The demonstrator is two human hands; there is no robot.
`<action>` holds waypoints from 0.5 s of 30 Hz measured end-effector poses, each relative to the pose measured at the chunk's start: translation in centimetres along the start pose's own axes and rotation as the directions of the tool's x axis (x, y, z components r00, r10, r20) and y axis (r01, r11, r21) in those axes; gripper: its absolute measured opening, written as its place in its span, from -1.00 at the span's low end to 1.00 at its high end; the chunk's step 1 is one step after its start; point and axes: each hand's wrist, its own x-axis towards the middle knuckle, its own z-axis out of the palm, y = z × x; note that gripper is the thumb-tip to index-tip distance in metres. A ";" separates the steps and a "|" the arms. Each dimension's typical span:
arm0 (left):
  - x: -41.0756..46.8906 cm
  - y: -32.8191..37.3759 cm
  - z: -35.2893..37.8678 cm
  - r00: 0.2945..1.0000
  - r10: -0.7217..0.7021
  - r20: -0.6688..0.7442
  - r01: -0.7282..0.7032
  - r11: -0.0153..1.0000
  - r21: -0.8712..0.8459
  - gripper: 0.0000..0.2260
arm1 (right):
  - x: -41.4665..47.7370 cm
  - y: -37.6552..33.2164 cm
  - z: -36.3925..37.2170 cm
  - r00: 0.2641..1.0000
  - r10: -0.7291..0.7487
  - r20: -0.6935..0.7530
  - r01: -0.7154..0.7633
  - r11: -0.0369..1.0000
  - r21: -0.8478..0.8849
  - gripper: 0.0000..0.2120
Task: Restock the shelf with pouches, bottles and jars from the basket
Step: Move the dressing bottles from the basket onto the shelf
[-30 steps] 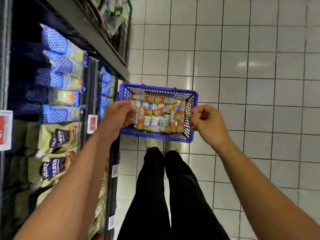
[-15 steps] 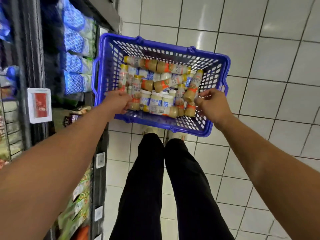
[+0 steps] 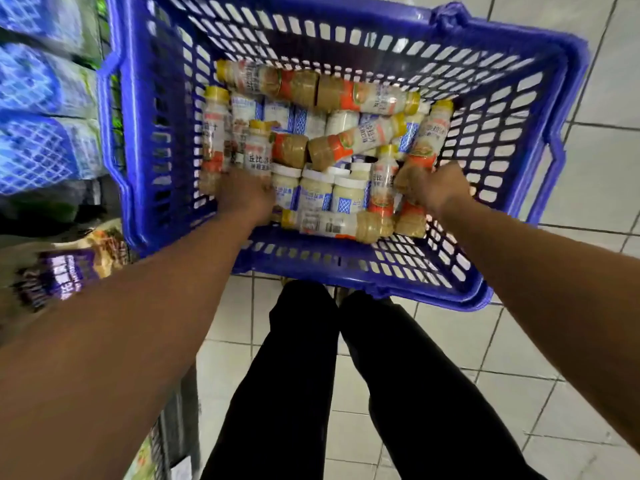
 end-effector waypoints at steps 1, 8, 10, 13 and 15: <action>-0.1 0.1 0.4 1.000 0.002 -0.017 -0.002 1.000 0.009 -0.64 | 0.7 -0.1 0.5 1.000 0.021 -0.022 -0.020 0.999 0.031 -0.58; -0.8 -0.5 1.4 1.000 0.000 -0.032 -0.002 0.997 -0.082 -0.39 | 1.9 -1.5 1.9 0.987 0.090 0.132 -0.099 0.993 0.063 -0.65; -1.1 -0.3 0.7 1.000 -0.029 0.003 0.029 0.986 -0.167 -0.42 | 0.6 -1.7 1.2 0.973 0.139 0.185 -0.175 0.965 0.194 -0.66; -2.5 0.5 -0.6 0.996 -0.056 0.073 0.074 0.962 -0.263 -0.63 | -3.0 -2.2 -0.7 0.913 0.219 0.344 -0.362 0.824 0.436 -0.68; -3.8 1.2 -1.4 0.992 -0.036 0.122 0.072 0.950 -0.303 -0.82 | -5.5 -2.3 -1.9 0.862 0.184 0.472 -0.455 0.691 0.562 -0.71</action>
